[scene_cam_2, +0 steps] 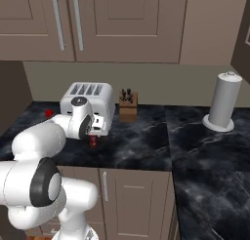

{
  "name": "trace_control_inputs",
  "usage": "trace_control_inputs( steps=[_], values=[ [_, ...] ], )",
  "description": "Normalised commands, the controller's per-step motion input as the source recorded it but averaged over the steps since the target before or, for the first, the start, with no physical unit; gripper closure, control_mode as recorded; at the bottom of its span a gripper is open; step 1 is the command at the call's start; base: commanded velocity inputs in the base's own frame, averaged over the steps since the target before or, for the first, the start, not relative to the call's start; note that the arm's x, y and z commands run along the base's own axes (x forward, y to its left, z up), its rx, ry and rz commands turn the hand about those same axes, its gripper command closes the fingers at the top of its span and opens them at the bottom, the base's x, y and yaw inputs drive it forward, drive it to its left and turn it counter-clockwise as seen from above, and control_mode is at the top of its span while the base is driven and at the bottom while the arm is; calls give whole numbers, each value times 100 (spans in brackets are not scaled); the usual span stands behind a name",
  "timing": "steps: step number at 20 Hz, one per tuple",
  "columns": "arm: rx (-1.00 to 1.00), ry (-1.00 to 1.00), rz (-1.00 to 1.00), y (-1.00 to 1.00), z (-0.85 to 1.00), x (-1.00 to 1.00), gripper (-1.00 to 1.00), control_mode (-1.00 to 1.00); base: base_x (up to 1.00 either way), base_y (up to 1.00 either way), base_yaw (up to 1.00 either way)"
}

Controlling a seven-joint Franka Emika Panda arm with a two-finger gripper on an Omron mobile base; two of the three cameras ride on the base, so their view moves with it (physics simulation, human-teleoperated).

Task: Place the condiment bottle and ketchup from the counter to the top shelf of the fridge. If the existing items in the fridge are on the top shelf, move them to other shelves.

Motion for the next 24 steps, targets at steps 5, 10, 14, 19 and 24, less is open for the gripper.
trace_control_inputs(
  steps=[5, 10, 14, 19, 24],
  values=[
    [0, -6, 0, 7, -14, 16, -100, -100, 0, 0, 0],
    [0, -5, 0, 11, -12, 11, -100, -100, 0, 0, 0],
    [0, -9, 0, 3, -1, 19, -100, -100, 0, 0, 0],
    [0, -7, 0, 0, 0, 22, -100, -100, 0, 0, 0],
    [0, -6, 0, 0, 0, 21, 100, -100, 0, 0, 0]
  ],
)
